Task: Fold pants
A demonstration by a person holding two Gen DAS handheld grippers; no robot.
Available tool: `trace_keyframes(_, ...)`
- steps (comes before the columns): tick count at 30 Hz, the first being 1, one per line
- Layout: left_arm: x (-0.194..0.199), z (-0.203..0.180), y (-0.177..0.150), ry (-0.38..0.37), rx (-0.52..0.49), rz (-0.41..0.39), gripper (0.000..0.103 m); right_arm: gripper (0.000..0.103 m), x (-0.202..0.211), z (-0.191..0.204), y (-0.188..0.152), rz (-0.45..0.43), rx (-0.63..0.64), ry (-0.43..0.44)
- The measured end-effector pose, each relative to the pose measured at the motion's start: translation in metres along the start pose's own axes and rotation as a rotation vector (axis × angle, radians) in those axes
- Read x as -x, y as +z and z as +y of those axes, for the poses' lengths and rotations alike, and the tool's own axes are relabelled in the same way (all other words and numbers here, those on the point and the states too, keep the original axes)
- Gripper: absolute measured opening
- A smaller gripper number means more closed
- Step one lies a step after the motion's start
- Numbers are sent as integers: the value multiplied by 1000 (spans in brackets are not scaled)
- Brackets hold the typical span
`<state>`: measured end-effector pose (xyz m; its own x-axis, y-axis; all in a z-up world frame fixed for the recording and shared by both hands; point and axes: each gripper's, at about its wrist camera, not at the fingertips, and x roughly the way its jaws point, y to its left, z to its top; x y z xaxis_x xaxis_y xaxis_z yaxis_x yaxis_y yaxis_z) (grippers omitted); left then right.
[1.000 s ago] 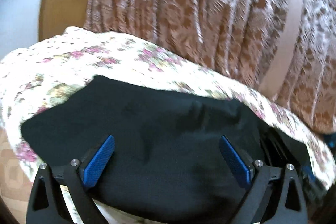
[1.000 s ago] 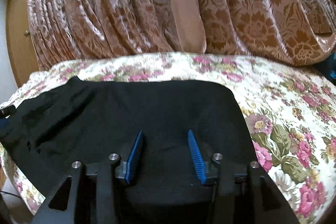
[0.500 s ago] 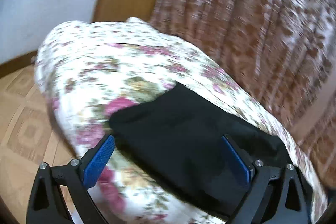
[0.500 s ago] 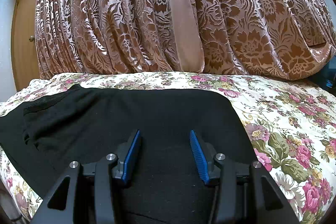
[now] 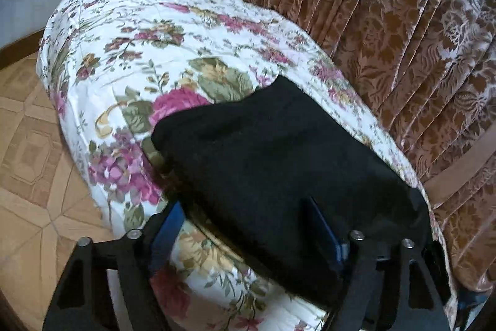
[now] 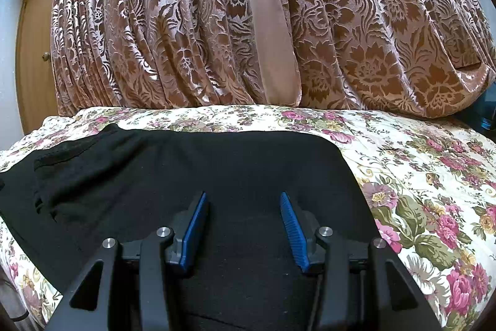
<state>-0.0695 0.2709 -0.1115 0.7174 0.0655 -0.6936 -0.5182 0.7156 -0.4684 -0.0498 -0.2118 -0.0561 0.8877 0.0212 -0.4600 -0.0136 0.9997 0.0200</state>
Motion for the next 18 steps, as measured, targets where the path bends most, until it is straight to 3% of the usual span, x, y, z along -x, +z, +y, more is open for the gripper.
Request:
trace_keyframes(1, 0, 0, 2, 1, 3, -2, 65, 50, 0, 0, 0, 1, 0, -1)
trace_keyframes(3, 1, 0, 6, -17, 8, -17, 38, 50, -1, -1, -1, 2, 0, 0)
trace_keyframes(5, -1, -2, 9, -40, 1, -6, 24, 50, -1, -1, 0, 2, -1, 1)
trace_keyframes(8, 4, -8, 11, -68, -9, -28, 18, 50, -1, -1, -1, 5, -1, 1)
trace_keyframes(15, 28, -26, 22, -146, -9, -101, 15, 50, -3, -3, 0, 25, -4, 5)
trace_keyframes(18, 43, -49, 28, -195, -55, -148, 14, 50, -4, -3, 2, 51, -12, 4)
